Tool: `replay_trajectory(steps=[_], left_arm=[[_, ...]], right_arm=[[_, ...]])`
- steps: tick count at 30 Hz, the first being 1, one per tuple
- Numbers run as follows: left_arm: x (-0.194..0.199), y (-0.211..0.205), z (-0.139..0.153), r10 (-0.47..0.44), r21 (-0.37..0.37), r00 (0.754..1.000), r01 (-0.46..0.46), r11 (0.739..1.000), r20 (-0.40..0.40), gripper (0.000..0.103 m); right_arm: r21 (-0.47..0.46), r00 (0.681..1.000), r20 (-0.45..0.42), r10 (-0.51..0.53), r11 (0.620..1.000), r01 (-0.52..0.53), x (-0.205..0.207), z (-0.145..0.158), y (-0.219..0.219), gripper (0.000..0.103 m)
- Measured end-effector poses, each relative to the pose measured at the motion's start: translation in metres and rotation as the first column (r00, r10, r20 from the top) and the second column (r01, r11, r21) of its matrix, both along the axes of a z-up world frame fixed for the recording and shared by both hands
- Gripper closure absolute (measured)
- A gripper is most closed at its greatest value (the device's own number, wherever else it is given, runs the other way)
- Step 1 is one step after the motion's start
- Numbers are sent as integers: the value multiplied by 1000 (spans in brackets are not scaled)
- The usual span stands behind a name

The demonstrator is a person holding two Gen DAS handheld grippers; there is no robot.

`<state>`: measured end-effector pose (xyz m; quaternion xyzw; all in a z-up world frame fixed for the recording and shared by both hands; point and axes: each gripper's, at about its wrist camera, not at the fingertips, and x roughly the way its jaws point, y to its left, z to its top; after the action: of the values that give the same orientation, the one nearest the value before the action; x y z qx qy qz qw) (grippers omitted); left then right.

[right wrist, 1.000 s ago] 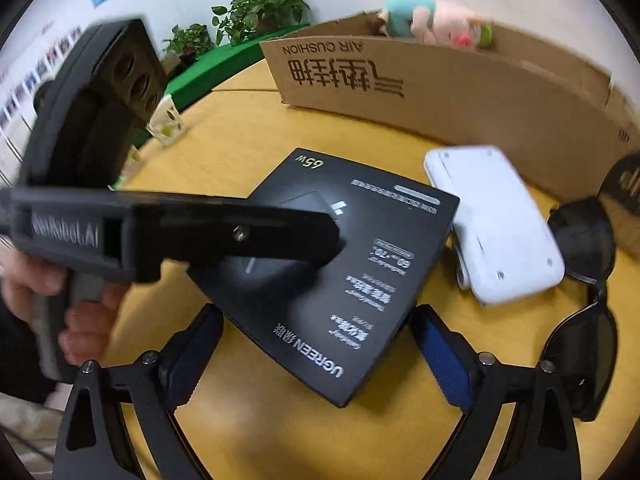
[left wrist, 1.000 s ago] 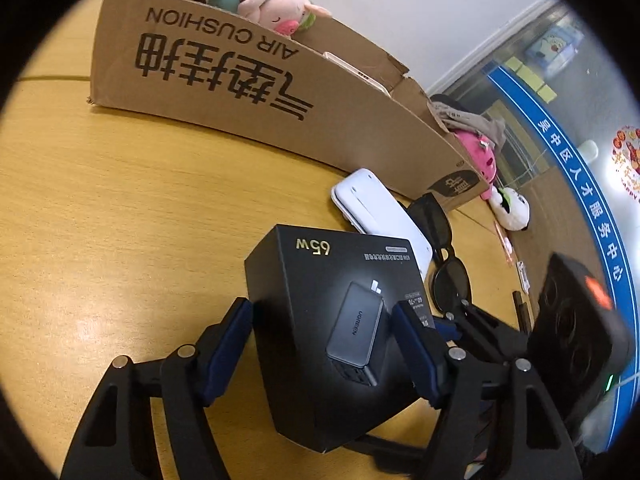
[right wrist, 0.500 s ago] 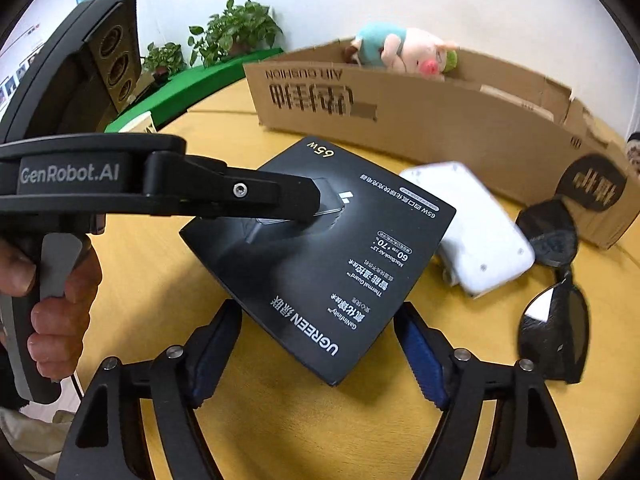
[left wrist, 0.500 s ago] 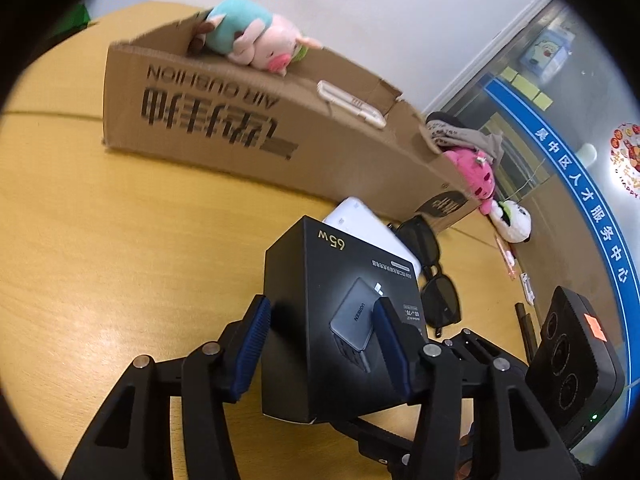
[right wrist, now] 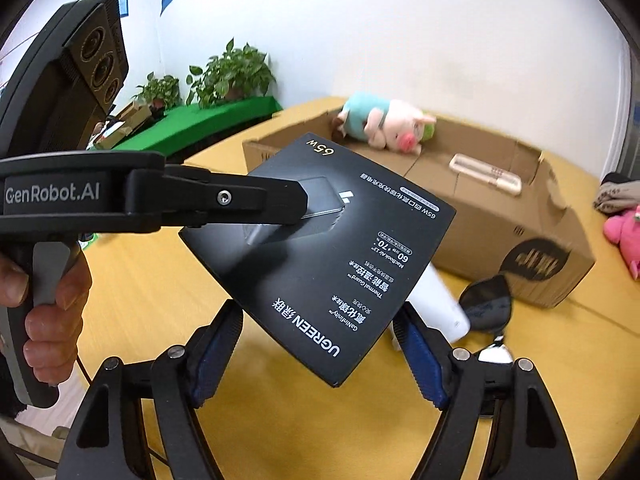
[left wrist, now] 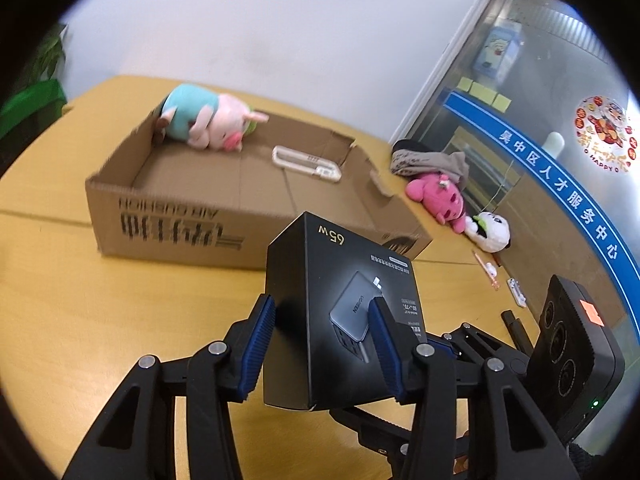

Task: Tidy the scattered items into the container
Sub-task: 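Lift the charger box with the left gripper and carry it over the box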

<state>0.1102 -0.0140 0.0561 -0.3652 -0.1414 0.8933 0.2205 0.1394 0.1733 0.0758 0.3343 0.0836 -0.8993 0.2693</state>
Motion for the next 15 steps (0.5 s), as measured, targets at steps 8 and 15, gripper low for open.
replay_trajectory(steps=[8,15], left_arm=[[-14,13,42,-20,-34,993,17,999,-116,56],[-24,9,81,5,-66,979,-19,998,-205,56]], right_arm=[[-37,996,-81,-31,999,28,-9,36,12,21],[-57,988,-154,0,998,-9,-35,74,7,21]])
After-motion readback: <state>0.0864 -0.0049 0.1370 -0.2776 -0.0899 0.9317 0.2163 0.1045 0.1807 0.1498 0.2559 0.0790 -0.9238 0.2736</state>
